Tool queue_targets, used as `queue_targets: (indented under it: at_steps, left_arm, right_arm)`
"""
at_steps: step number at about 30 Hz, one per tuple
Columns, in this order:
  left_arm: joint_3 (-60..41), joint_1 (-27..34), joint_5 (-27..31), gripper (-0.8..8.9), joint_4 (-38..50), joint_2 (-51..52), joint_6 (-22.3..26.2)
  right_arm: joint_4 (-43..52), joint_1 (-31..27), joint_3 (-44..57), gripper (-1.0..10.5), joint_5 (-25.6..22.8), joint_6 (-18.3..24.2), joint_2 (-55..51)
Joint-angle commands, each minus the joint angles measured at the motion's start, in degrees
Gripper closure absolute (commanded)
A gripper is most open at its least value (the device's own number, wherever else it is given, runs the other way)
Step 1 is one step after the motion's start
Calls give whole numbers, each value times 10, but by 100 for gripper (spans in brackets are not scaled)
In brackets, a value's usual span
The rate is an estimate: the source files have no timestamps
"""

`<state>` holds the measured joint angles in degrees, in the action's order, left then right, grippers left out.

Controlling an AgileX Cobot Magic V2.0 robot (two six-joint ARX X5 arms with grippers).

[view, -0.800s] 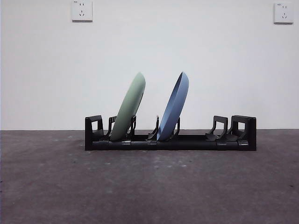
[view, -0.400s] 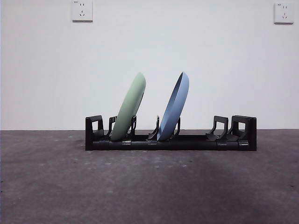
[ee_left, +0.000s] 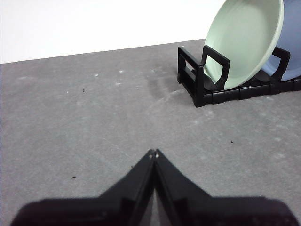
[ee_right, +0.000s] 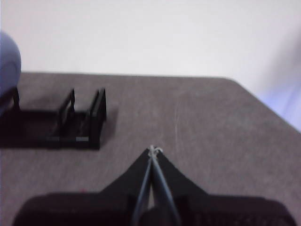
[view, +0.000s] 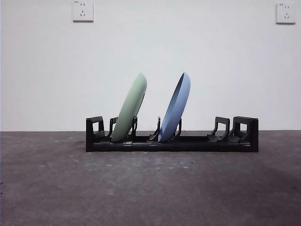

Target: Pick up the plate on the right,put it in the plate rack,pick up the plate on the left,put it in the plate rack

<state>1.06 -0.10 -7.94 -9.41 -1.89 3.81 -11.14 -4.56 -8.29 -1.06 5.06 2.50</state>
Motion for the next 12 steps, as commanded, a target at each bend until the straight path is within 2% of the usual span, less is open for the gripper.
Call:
queue_targets:
  at_steps: [1,5,12]
  left_arm:
    - [-6,2,1,817,3,0,-4]
    - [-6,2,1,817,3,0,-4]
    - [-6,2,1,817,3,0,-4]
  right_arm:
    - [7,0,27,946,-1,-8,-18]
    - [5,0,55,946,0,-23,-21]
    - [6,0,74,946,0,-96,-21]
